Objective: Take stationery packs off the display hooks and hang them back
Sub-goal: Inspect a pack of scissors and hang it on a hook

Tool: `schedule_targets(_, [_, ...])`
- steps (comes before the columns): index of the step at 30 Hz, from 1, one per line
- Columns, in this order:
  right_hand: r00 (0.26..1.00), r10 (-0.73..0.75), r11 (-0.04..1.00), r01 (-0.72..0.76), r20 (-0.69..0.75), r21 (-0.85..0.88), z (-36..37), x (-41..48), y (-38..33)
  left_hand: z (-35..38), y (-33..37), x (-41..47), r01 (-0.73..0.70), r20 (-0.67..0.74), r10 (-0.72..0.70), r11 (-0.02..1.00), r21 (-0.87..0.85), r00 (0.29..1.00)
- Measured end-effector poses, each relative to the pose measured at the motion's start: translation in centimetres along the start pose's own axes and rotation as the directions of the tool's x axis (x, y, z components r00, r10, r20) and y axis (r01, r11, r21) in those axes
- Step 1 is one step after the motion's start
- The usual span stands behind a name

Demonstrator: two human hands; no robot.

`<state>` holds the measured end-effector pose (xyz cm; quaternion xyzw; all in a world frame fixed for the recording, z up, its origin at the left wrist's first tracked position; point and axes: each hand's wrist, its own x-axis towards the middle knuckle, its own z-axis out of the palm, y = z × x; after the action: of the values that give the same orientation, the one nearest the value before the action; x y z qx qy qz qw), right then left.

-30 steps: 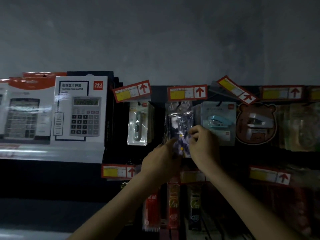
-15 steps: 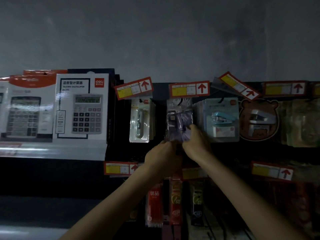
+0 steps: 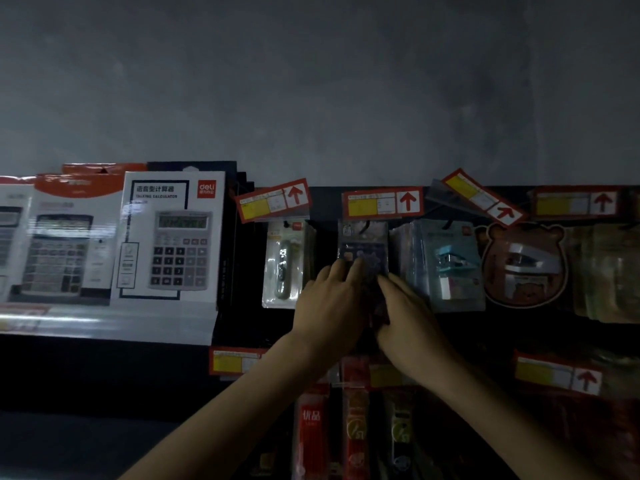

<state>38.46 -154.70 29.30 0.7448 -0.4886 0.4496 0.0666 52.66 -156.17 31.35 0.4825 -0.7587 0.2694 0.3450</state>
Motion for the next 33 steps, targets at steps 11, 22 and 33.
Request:
schedule_targets(11, [0.976, -0.140, 0.990, 0.135, -0.164, -0.042, -2.0, -2.8, 1.0, 1.7, 1.9, 4.9, 0.067, 0.103, -0.081, 0.989, 0.130, 0.991])
schedule_targets(22, [0.947, -0.194, 0.981, 0.185, -0.256, -0.060, -4.5, -3.9, 3.4, 4.9, 2.3, 7.3, 0.181, 0.138, -0.201, 0.973, 0.144, 0.970])
schedule_targets(33, [0.953, -0.199, 0.980, 0.195, -0.229, -0.041, -4.0, -4.4, 4.8, 5.5, 2.4, 6.9, 0.164, 0.090, -0.173, 0.981, 0.101, 0.981])
